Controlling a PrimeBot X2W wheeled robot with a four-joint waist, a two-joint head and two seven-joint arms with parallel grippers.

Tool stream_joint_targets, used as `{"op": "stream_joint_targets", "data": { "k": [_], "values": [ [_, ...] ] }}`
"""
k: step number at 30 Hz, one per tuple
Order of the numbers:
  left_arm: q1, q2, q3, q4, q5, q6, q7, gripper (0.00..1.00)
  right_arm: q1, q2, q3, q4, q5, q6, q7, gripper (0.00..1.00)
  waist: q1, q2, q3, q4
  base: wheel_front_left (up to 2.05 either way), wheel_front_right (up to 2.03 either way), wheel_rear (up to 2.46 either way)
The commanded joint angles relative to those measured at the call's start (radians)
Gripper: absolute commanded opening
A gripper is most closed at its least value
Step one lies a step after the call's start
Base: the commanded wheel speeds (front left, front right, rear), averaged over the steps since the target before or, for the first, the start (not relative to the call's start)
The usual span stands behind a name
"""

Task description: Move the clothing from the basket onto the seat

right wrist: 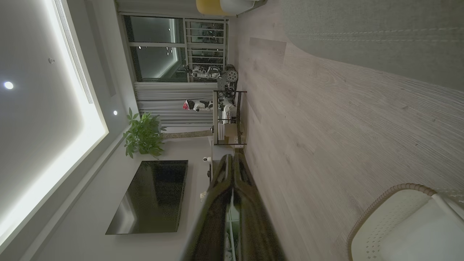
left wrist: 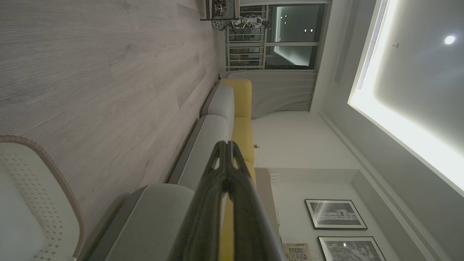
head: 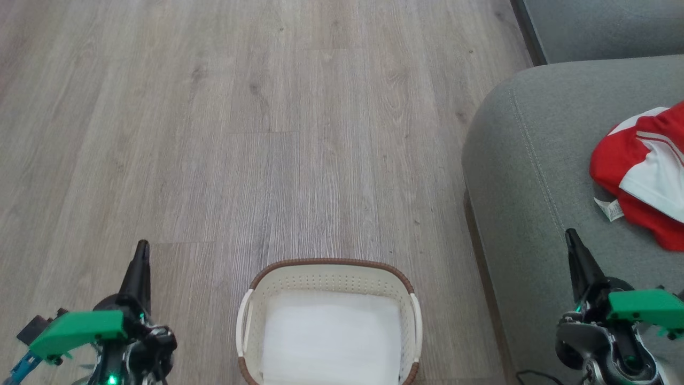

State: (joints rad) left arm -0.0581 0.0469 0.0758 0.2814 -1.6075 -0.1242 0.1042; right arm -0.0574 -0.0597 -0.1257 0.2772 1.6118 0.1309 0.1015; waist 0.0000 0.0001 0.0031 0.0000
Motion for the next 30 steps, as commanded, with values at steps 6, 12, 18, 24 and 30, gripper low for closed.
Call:
{"op": "stream_joint_targets", "data": {
  "k": [6,12,18,24,30],
  "values": [
    [-0.05,0.005,0.036,-0.036,-0.003,-0.007,0.008,0.0,-0.05,0.006,0.016,-0.033,0.0,0.0,0.008,0.0,0.0,-0.0001,0.0,0.0,0.0,0.0,0.0],
    [-0.05,0.005,0.036,-0.036,-0.002,-0.007,0.008,0.0,-0.05,0.006,0.015,-0.033,0.0,0.0,0.009,0.0,0.0,-0.0001,0.0,0.0,0.0,0.0,0.0],
    [-0.05,0.005,0.037,-0.036,-0.002,-0.007,0.008,0.0,-0.05,0.007,0.015,-0.033,-0.001,0.0,0.009,0.0,0.0,-0.0001,0.0,0.0,0.0,0.0,0.0],
    [-0.05,0.005,0.037,-0.036,-0.002,-0.007,0.008,0.0,-0.05,0.007,0.015,-0.033,-0.001,0.0,0.009,0.0,0.0,-0.0001,0.0,0.0,0.0,0.0,0.0],
    [-0.05,0.005,0.037,-0.036,-0.002,-0.007,0.008,0.0,-0.05,0.007,0.014,-0.033,-0.001,0.0,0.01,0.0,0.0,-0.0001,0.0,0.0,0.0,0.0,0.0]
  ]
}}
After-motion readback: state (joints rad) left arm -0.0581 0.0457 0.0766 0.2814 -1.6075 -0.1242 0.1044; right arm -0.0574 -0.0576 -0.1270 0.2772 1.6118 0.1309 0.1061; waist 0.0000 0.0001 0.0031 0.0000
